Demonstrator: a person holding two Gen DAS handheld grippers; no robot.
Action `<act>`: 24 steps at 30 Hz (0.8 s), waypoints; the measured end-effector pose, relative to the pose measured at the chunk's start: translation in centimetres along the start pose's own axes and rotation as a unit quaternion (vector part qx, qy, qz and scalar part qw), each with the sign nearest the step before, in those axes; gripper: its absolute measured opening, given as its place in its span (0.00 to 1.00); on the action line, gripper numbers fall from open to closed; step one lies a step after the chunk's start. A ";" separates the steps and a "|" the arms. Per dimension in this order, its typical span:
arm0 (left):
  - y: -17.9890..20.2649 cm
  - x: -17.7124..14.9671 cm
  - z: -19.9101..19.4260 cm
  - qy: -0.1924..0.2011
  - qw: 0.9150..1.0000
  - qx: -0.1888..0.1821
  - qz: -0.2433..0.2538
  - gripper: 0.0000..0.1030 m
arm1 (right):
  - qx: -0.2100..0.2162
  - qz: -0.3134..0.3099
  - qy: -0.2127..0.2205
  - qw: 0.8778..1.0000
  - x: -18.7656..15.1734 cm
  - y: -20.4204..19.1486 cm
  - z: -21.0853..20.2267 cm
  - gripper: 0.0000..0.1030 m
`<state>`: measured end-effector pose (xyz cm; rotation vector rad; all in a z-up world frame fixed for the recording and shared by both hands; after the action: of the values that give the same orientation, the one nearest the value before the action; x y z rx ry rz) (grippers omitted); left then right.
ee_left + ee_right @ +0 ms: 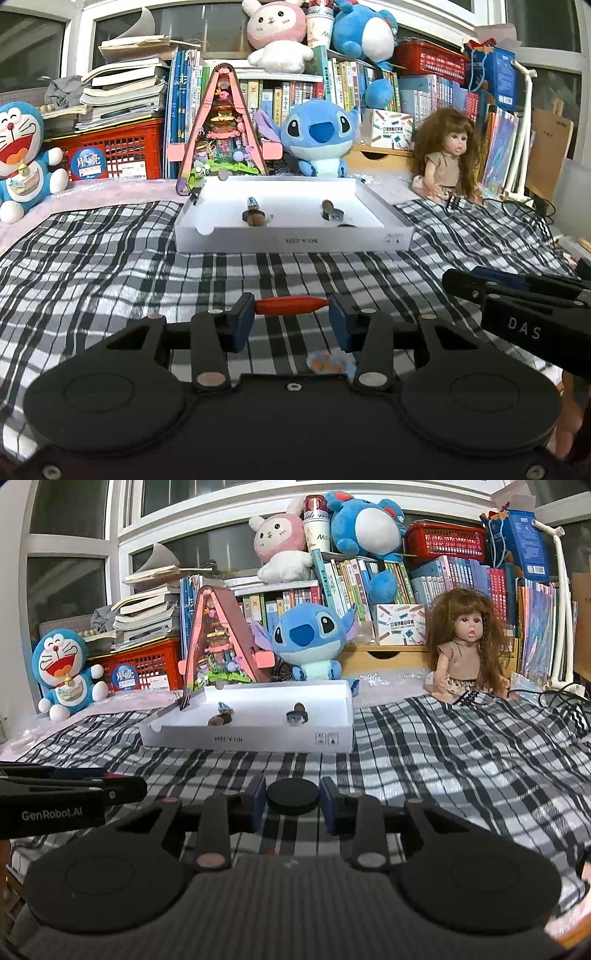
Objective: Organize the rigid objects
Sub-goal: 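Carry the red crayon in the left tool while the right tool carries the puck over the tray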
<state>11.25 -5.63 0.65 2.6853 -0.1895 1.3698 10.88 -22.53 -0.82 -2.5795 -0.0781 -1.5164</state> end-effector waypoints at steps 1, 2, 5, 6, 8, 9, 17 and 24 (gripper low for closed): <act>-0.1 0.3 0.1 0.002 1.000 0.000 0.000 0.40 | 0.001 0.002 -0.001 1.000 0.3 0.1 0.1 0.36; -0.2 0.7 0.1 0.004 1.000 0.001 0.001 0.40 | 0.002 0.006 -0.002 1.000 0.7 0.1 0.3 0.36; -0.4 1.9 0.3 0.008 1.000 0.000 0.001 0.40 | 0.004 0.010 0.000 1.000 1.6 0.1 0.5 0.36; -0.5 2.4 0.4 0.008 1.000 -0.002 0.000 0.40 | 0.004 0.007 0.001 1.000 2.0 0.1 0.6 0.36; -0.6 3.1 0.6 0.008 1.000 -0.004 -0.002 0.40 | 0.006 0.003 0.005 1.000 2.6 -0.1 0.8 0.36; -0.6 3.5 0.6 0.008 1.000 -0.004 -0.003 0.40 | 0.007 0.001 0.005 1.000 2.8 -0.2 0.8 0.36; -0.7 6.1 0.9 0.002 1.000 -0.015 -0.009 0.40 | 0.019 0.011 0.002 1.000 5.3 -0.4 2.4 0.36; -0.2 8.3 1.8 0.002 1.000 -0.018 -0.004 0.40 | 0.023 0.011 0.006 1.000 7.2 -0.8 3.9 0.36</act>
<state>17.53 -6.24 6.30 2.6509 -0.2003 1.3555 17.64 -21.32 3.72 -2.5273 -0.0836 -1.5038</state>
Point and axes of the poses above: each gripper's, at about its wrist camera, not at the fingertips, and z roughly the way its jaws point, y to its right, x to its top, the point moved 9 cm from there along z, roughly the way its jaws point, and after that the axes turned 5 degrees about -y, right-handed, at the moved point
